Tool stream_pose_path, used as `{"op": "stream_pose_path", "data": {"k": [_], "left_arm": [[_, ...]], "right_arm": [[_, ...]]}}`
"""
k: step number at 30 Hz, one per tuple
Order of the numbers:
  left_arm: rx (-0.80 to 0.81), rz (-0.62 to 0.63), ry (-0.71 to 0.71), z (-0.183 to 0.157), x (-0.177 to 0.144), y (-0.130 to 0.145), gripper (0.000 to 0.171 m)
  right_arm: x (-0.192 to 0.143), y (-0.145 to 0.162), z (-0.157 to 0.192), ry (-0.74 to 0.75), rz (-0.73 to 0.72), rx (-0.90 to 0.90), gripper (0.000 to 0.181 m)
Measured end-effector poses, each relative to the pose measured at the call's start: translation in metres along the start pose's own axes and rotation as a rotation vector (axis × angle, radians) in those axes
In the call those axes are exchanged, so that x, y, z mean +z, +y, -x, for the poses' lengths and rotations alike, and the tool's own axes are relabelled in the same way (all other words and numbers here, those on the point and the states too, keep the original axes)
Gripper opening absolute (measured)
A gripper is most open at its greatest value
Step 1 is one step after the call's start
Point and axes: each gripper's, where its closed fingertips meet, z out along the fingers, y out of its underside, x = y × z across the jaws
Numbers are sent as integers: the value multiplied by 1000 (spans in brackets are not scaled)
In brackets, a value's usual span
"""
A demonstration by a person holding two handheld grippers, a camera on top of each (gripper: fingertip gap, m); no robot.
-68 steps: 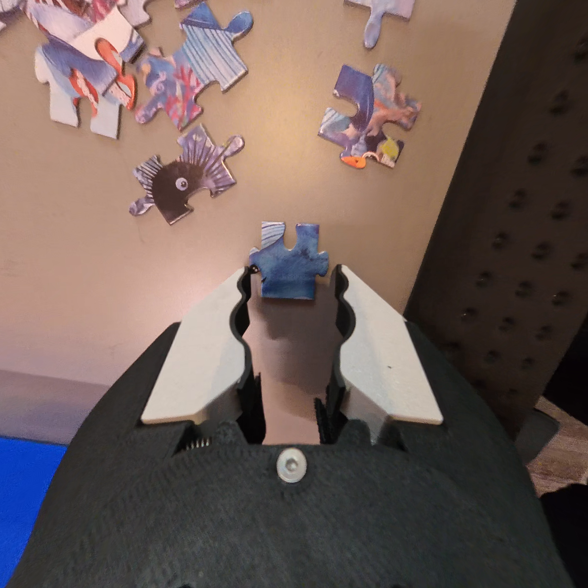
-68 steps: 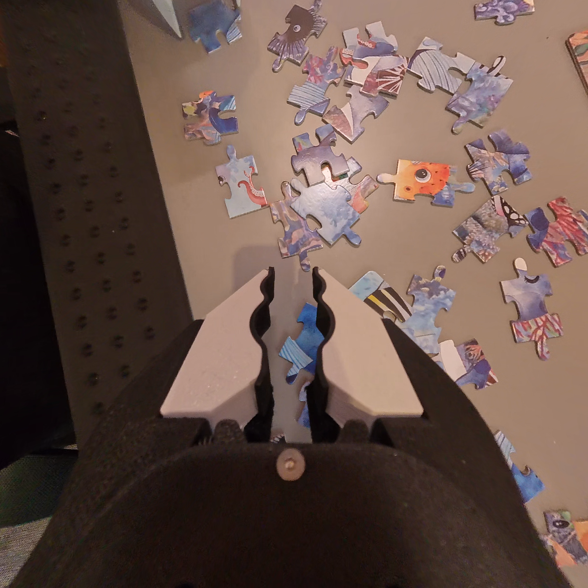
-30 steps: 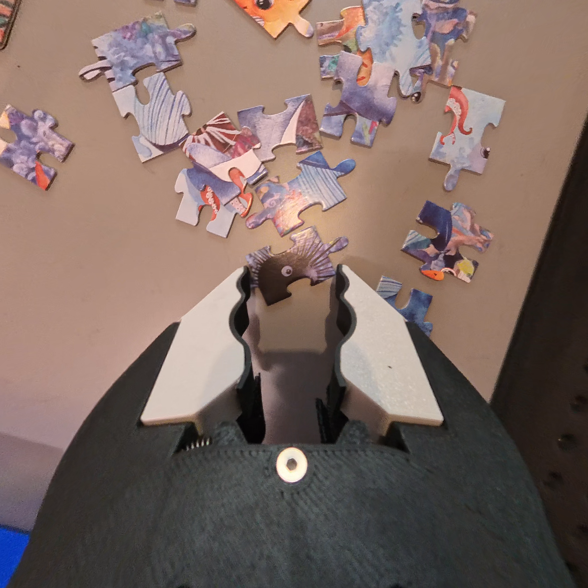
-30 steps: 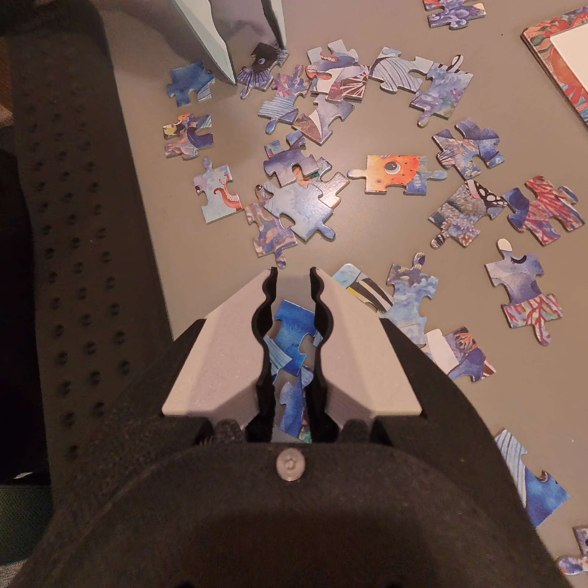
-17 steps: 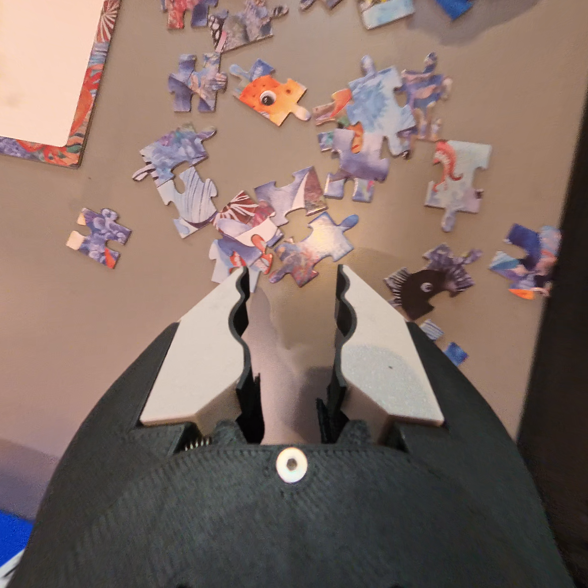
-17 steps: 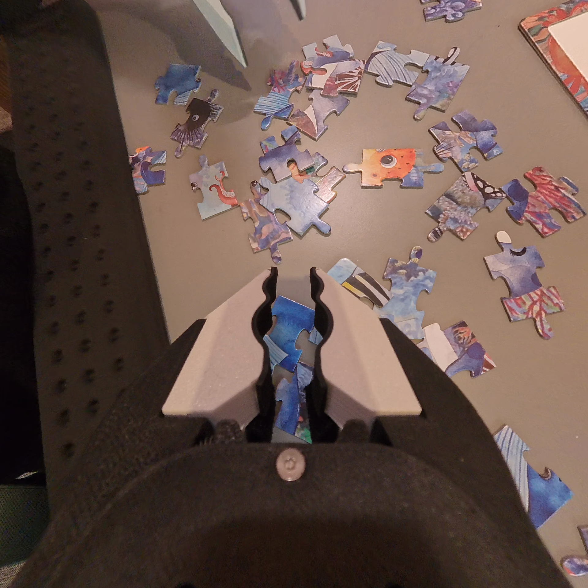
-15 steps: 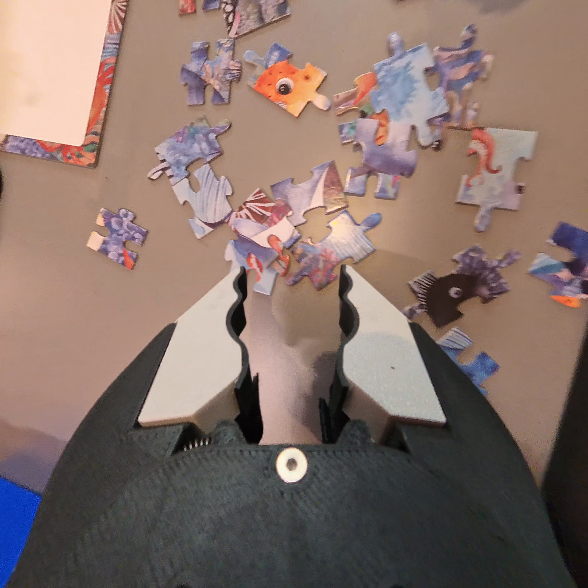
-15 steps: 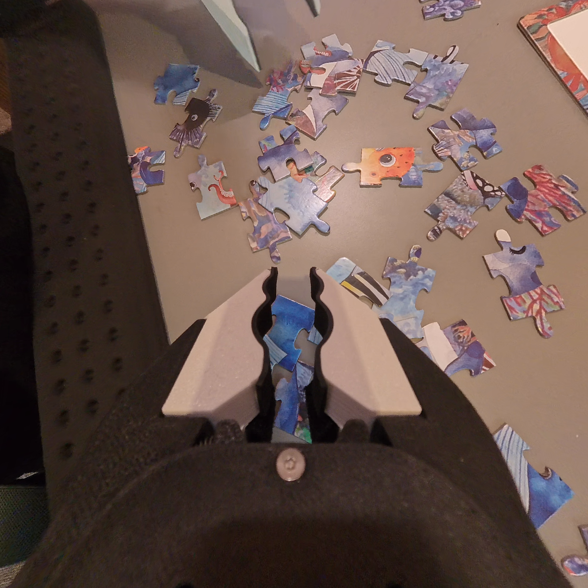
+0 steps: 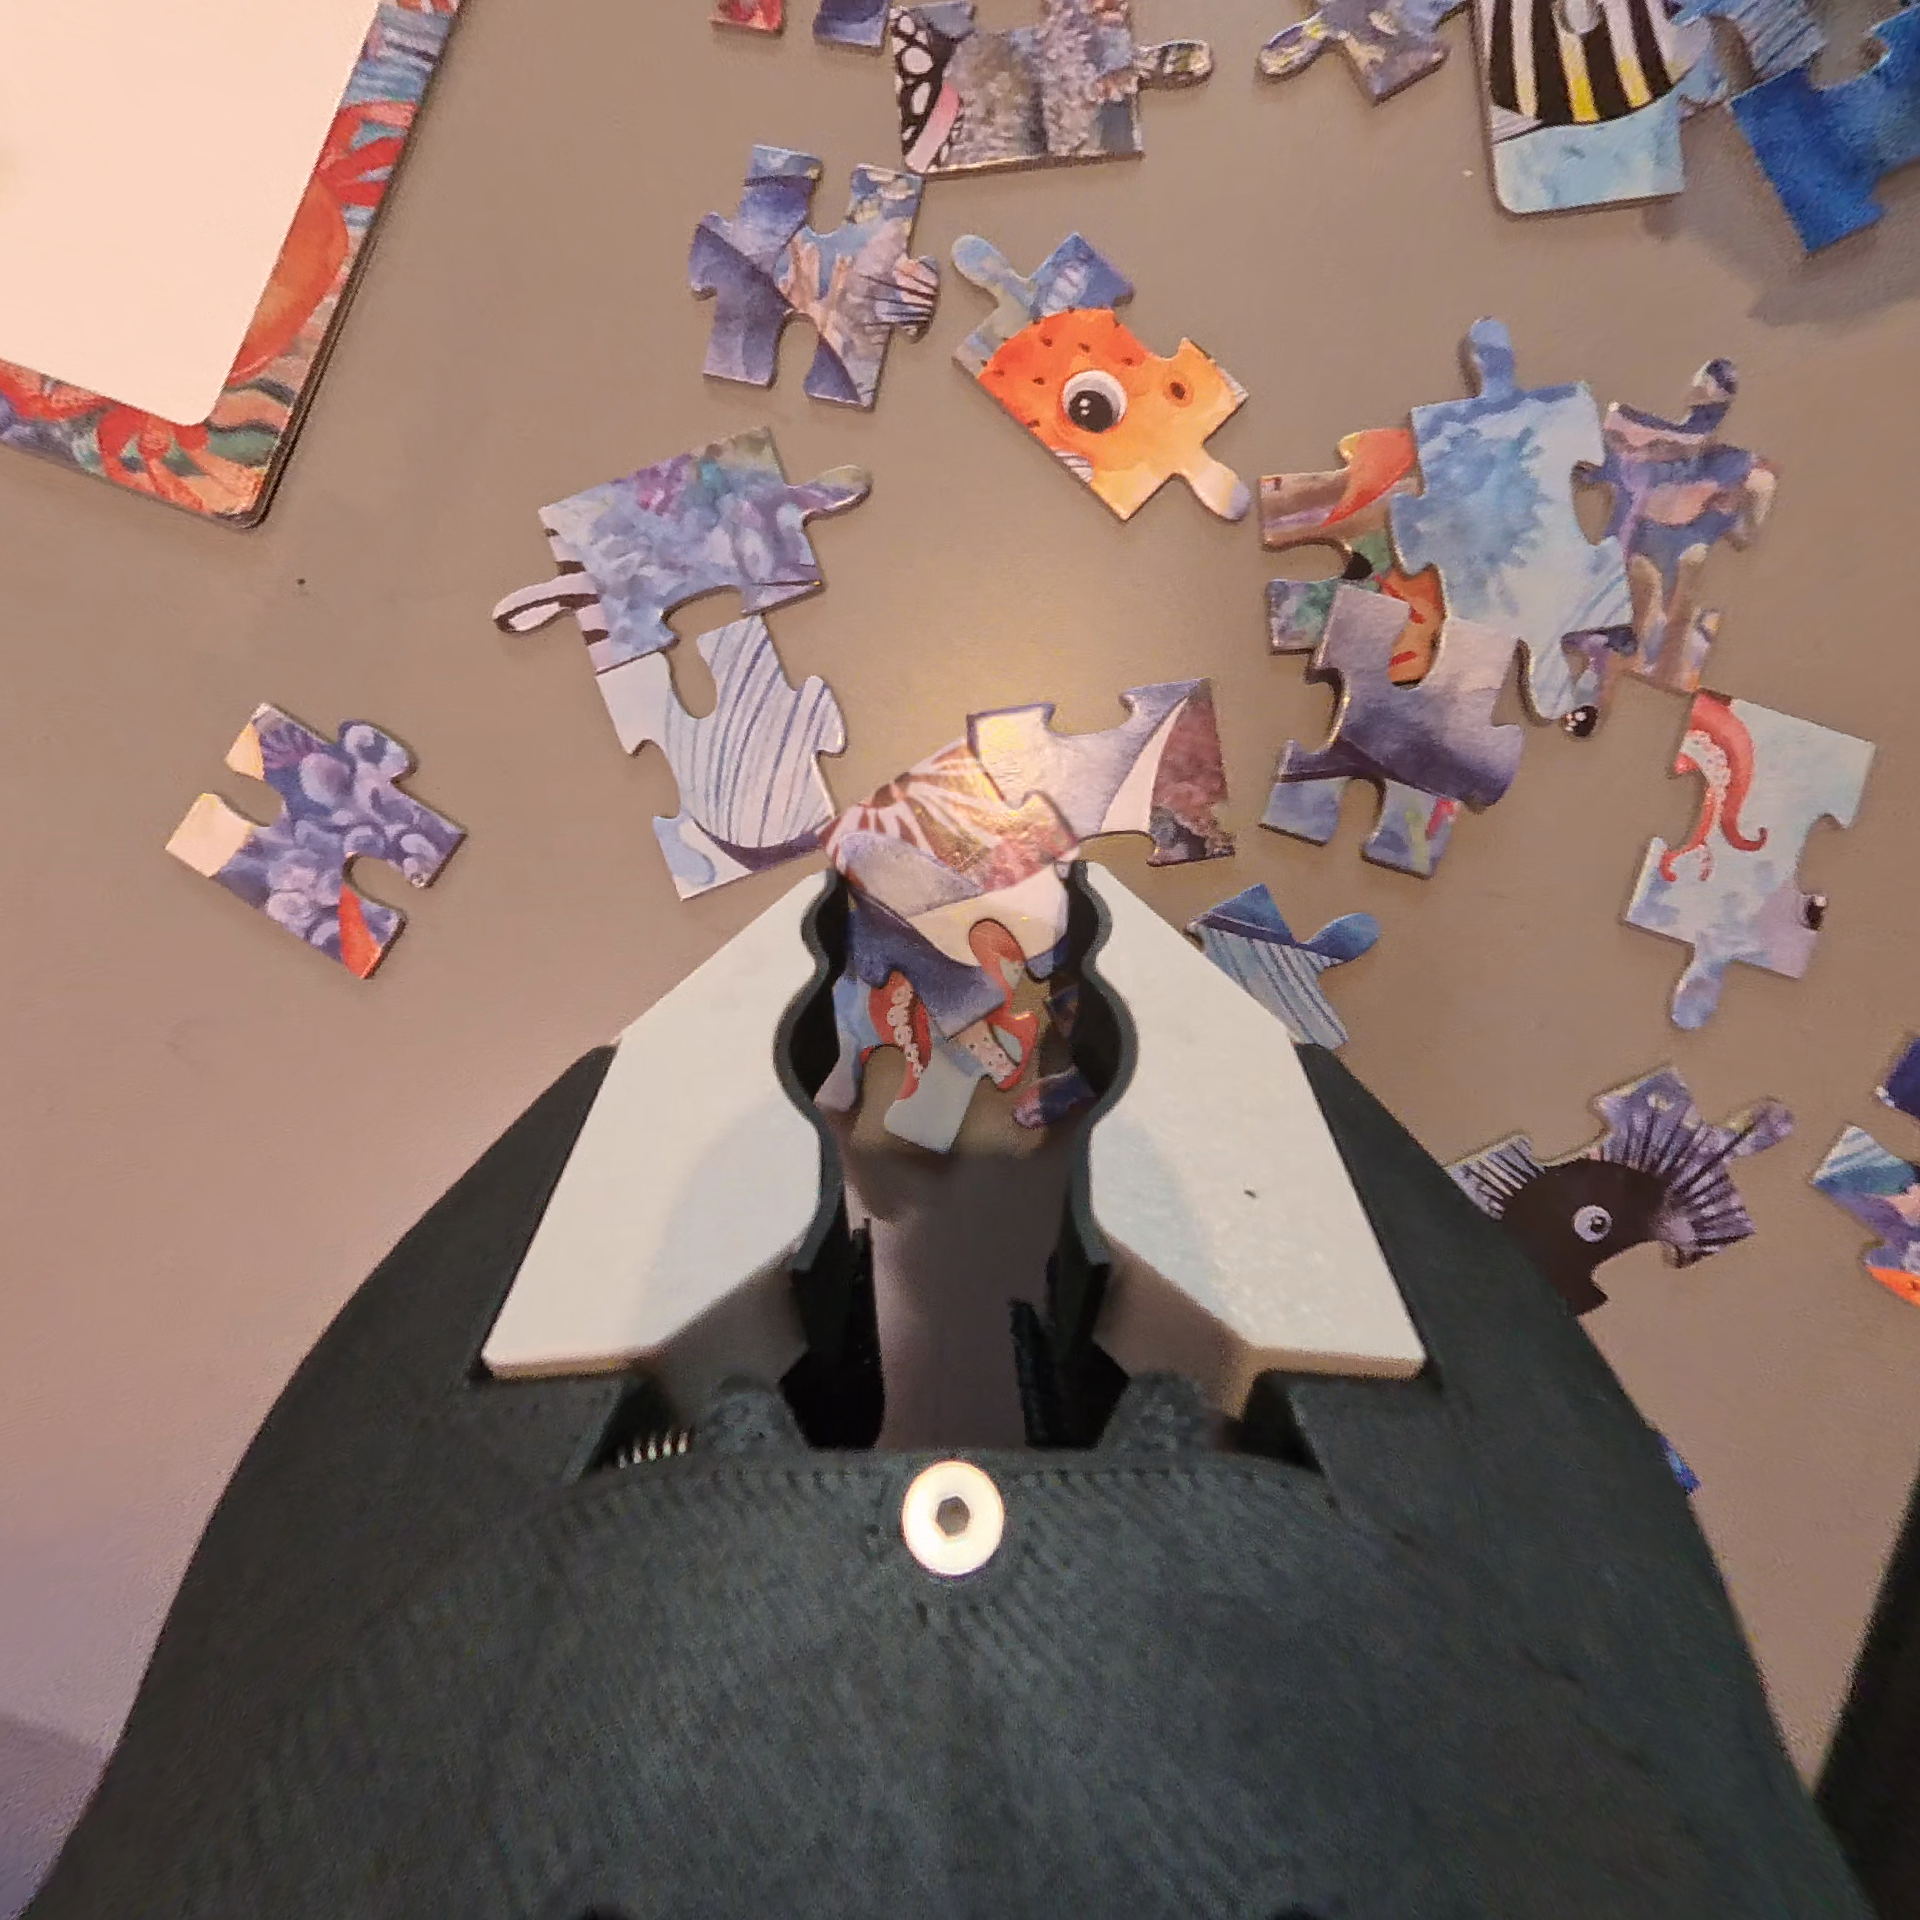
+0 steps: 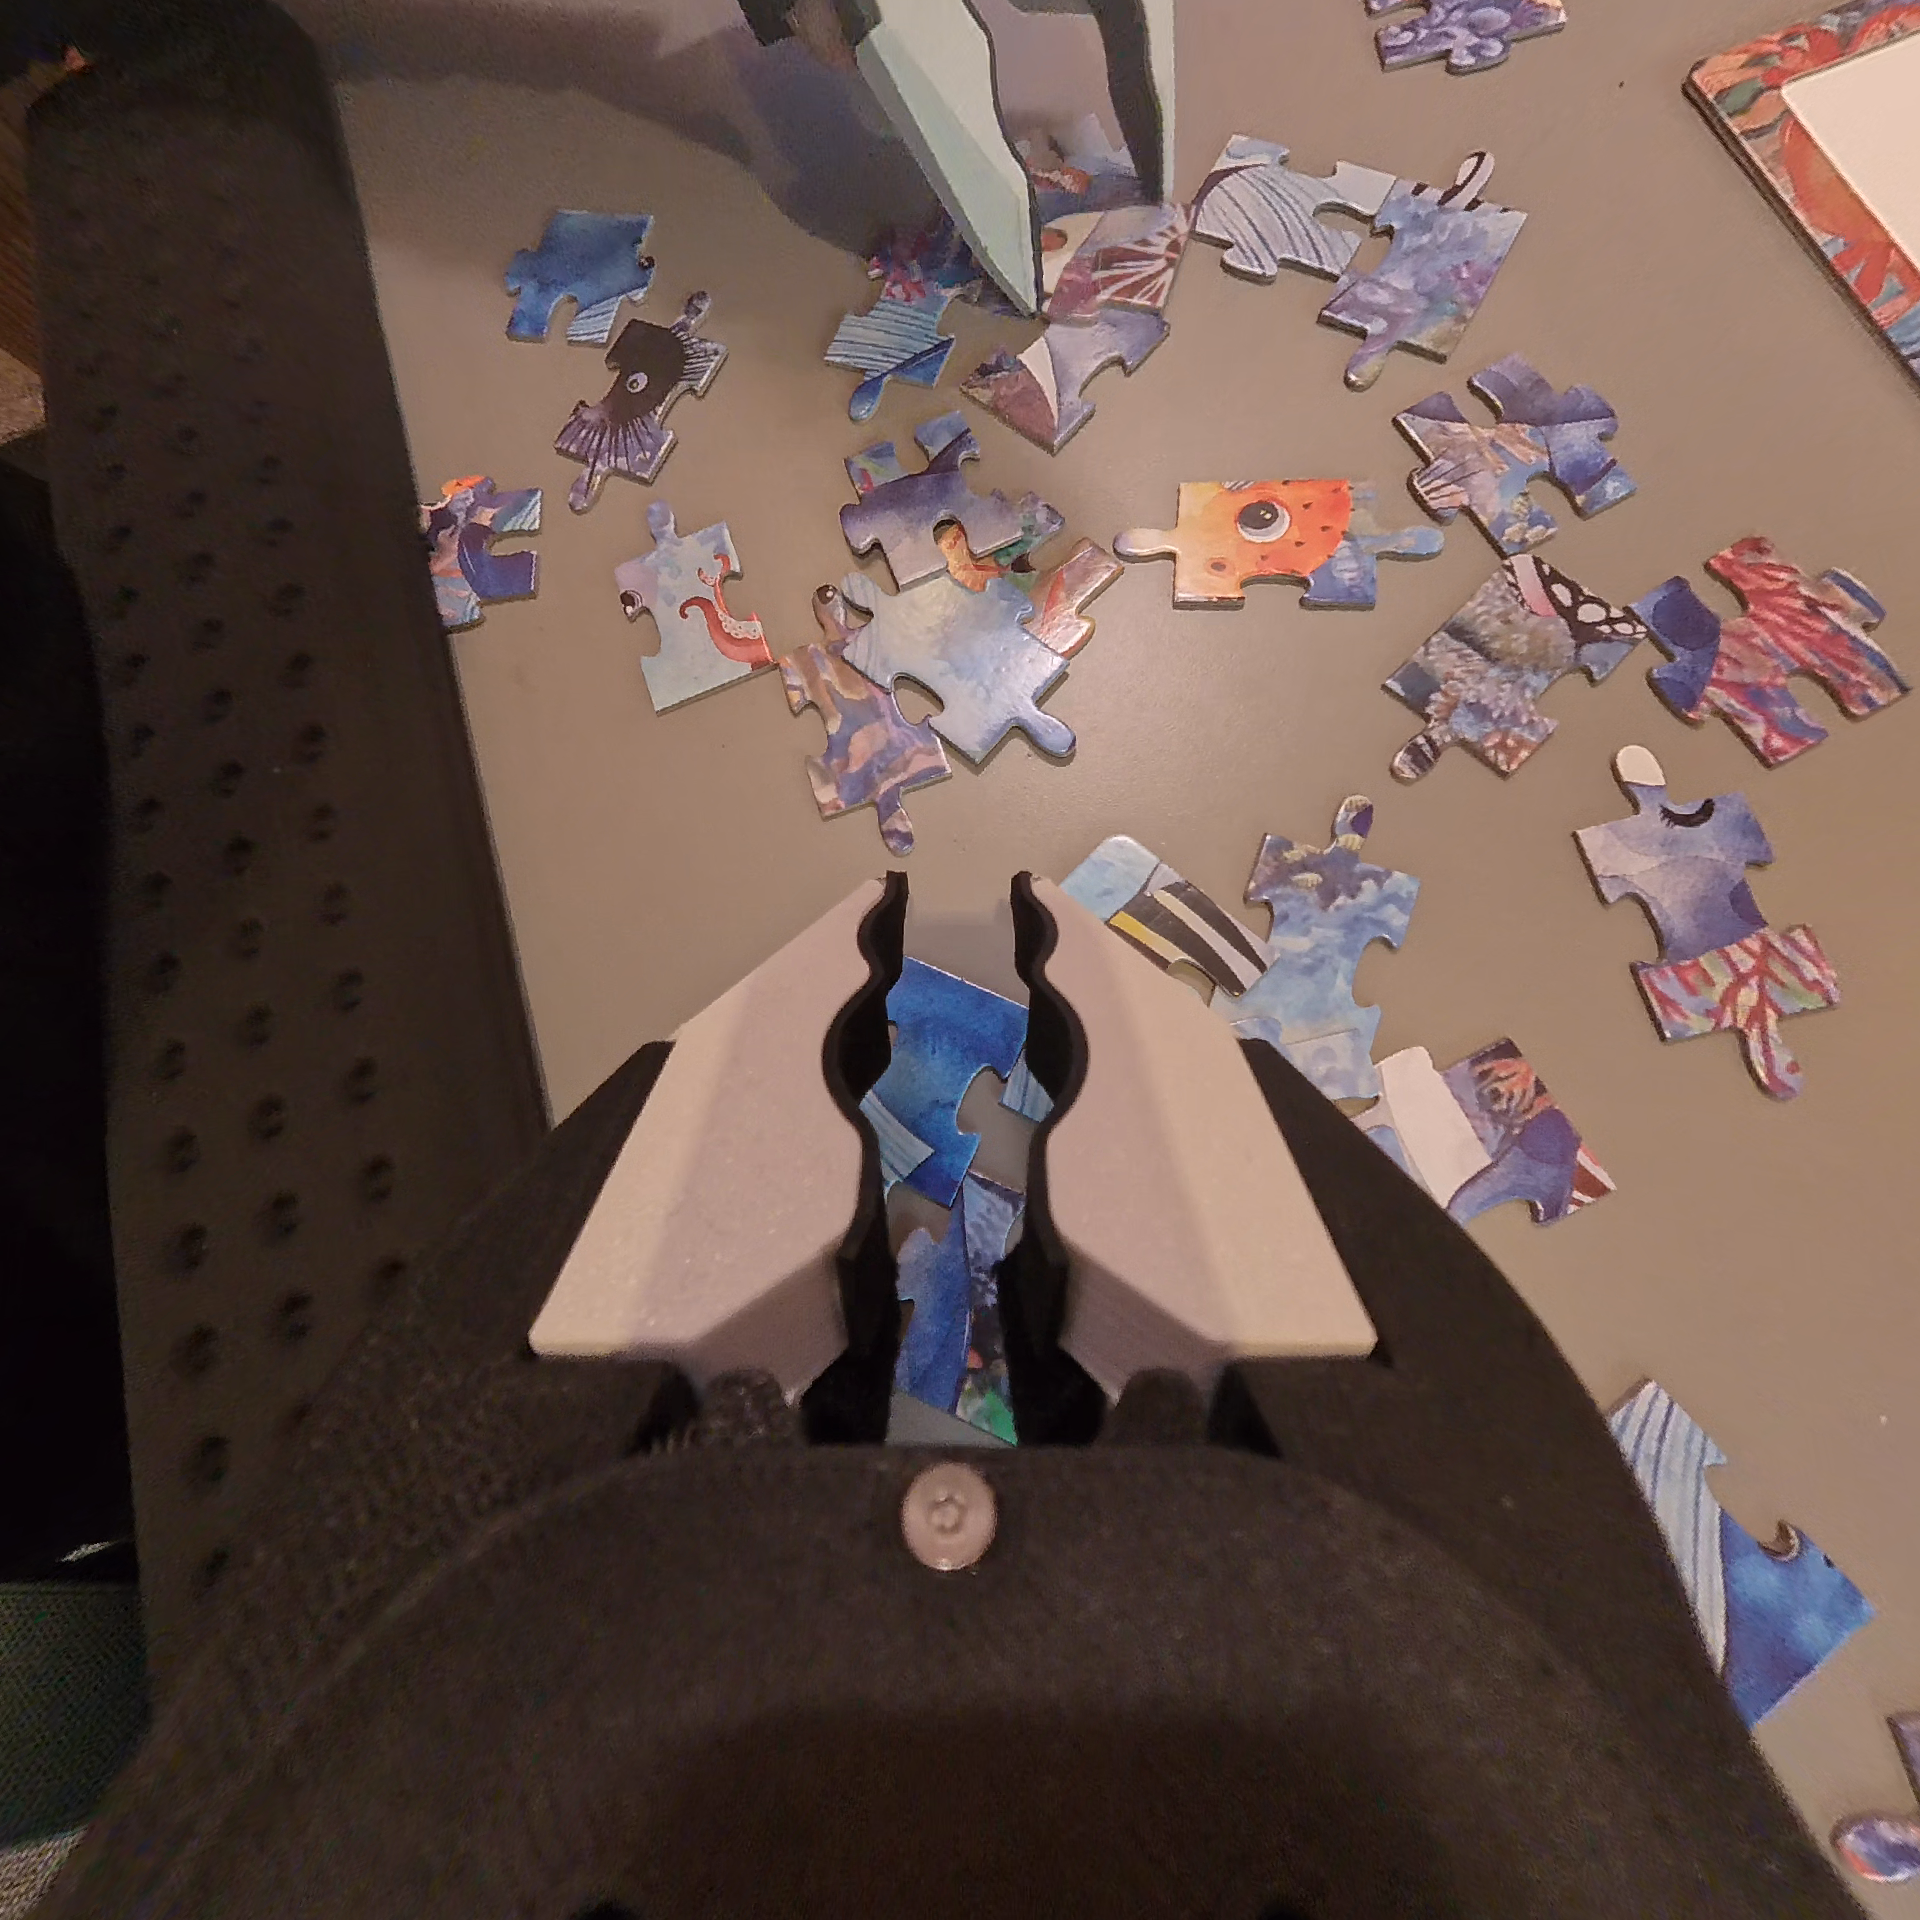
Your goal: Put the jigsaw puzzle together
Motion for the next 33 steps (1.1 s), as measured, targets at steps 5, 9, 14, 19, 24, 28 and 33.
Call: {"op": "stream_pose_path", "data": {"k": [5, 9, 14, 19, 24, 28, 33], "left_arm": [[43, -40, -35, -3, -1, -2, 40], [168, -94, -124, -7, -9, -12, 40], [457, -204, -283, -29, -31, -52, 40], [714, -245, -329, -71, -30, -88, 40], [844, -303, -320, -103, -24, -115, 40], [893, -332, -311, -117, -21, -131, 38], [897, -384, -306, -122, -24, -143, 36]], "right_arm": [[-1, -1, 0, 3, -4, -2, 19], [-2, -7, 0, 3, -34, 9, 19], [-4, -38, -2, -19, -200, 123, 24], [-12, -64, -5, -76, -367, 245, 23], [-11, -64, -5, -96, -376, 281, 24], [-14, -67, 3, -144, -393, 271, 3], [-30, -66, 3, -170, -427, 280, 0]]}}
